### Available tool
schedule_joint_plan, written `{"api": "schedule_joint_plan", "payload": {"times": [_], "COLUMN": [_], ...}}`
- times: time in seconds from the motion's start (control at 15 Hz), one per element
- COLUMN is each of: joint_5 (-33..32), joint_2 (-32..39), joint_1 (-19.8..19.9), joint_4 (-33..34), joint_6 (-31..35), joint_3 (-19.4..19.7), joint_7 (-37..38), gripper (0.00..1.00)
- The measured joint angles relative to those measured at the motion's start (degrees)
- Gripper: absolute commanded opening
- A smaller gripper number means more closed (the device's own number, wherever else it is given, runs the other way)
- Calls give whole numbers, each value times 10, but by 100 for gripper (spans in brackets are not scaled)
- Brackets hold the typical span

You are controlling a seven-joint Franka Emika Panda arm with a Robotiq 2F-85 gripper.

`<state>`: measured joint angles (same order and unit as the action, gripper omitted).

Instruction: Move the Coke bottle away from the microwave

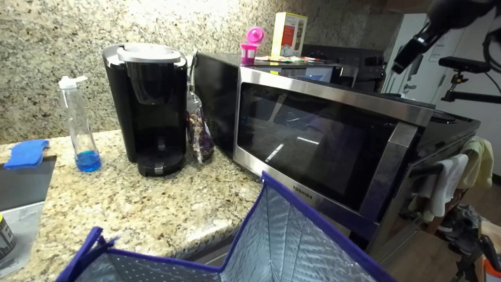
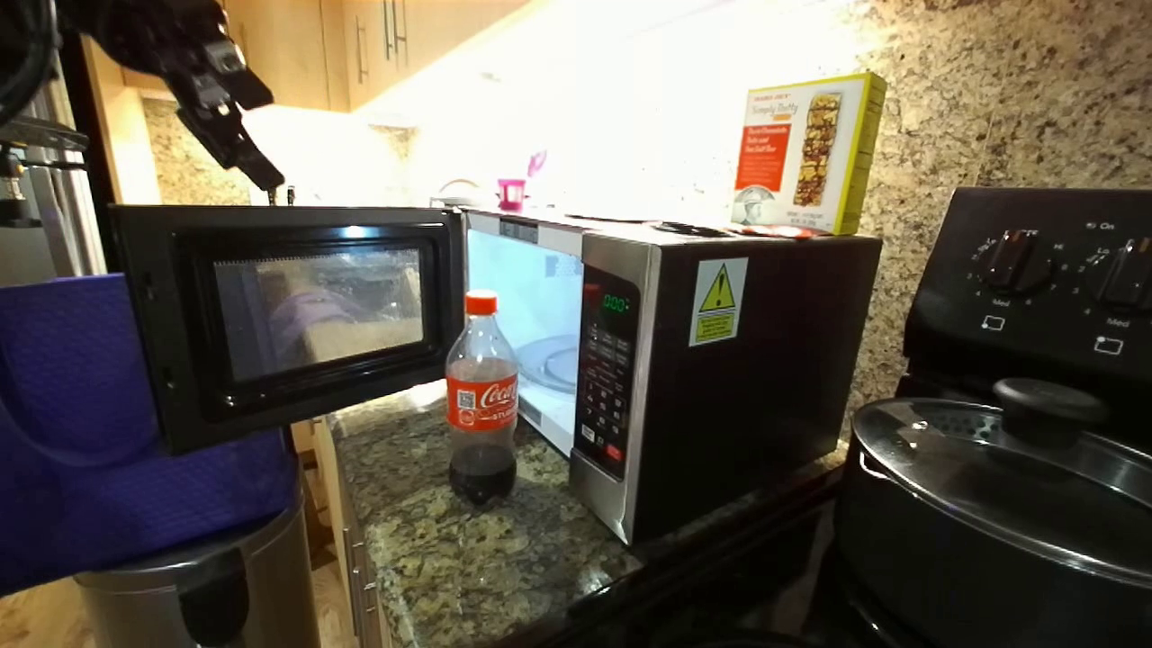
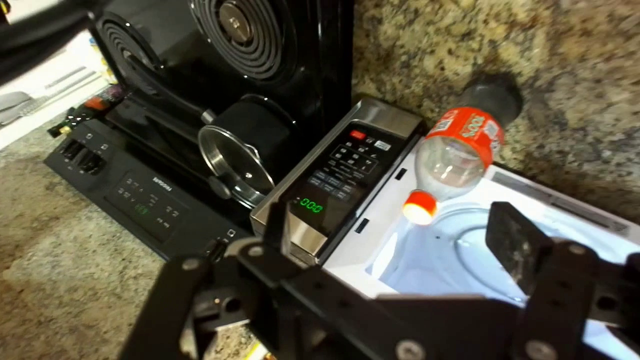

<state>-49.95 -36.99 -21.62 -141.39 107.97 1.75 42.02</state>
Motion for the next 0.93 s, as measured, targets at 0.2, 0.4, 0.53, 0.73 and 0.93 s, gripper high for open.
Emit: {"api": "schedule_joint_plan", "payload": {"times": [0.2,0.4,0.53,0.73,0.93], "joint_5": [118,222,272,332,372], "joint_2": [-29,-23,-4,44,97], "joint_1": [-29,33,72,111,130], "joint_4": [76,128,144,162,181], "joint_6": [-83,-121,-122,-126,-130], "joint_3": [-2,-19,-18,-12,-8], "joint_7": [-107,-199,-254,-315,-364], "gripper": [100,100,100,100,100]}}
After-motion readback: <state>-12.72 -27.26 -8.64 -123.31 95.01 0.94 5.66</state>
